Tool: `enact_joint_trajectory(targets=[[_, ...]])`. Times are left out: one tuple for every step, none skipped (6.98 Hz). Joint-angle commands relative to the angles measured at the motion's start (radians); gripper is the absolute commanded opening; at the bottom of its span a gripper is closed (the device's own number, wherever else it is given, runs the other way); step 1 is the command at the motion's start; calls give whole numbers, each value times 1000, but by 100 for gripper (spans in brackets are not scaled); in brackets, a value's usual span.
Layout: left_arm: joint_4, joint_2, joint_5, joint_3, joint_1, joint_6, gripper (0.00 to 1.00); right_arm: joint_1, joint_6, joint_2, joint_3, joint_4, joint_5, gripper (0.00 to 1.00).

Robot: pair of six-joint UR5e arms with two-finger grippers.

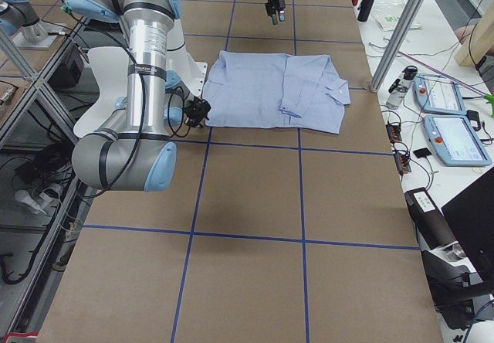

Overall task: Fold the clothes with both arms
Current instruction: 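Move the left gripper down along the shirt side edge toward the hem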

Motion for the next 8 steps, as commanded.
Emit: enact_joint_trajectory(targets=[[0, 0, 0, -1, 0, 0, 73, 0, -1, 0, -3, 0, 0, 52], [0, 0, 0, 1, 0, 0, 73, -2, -1, 2, -6, 0, 0, 50], [0, 0, 0, -1, 0, 0, 73, -3, -1, 5, -6, 0, 0, 39], [0, 0, 0, -1, 0, 0, 73, -3, -1, 3, -5, 0, 0, 16], [0, 0, 0, -1, 0, 0, 73, -2, -3, 3, -3, 0, 0, 0], [0, 2, 0, -1, 0, 0, 73, -2, -4, 0, -3, 0, 1, 0], [0, 2, 0, -1, 0, 0, 73, 4, -6, 0, 6, 0, 1, 0], [1, 3, 0, -1, 2, 0, 73, 10, -9, -1, 33, 0, 1, 0]])
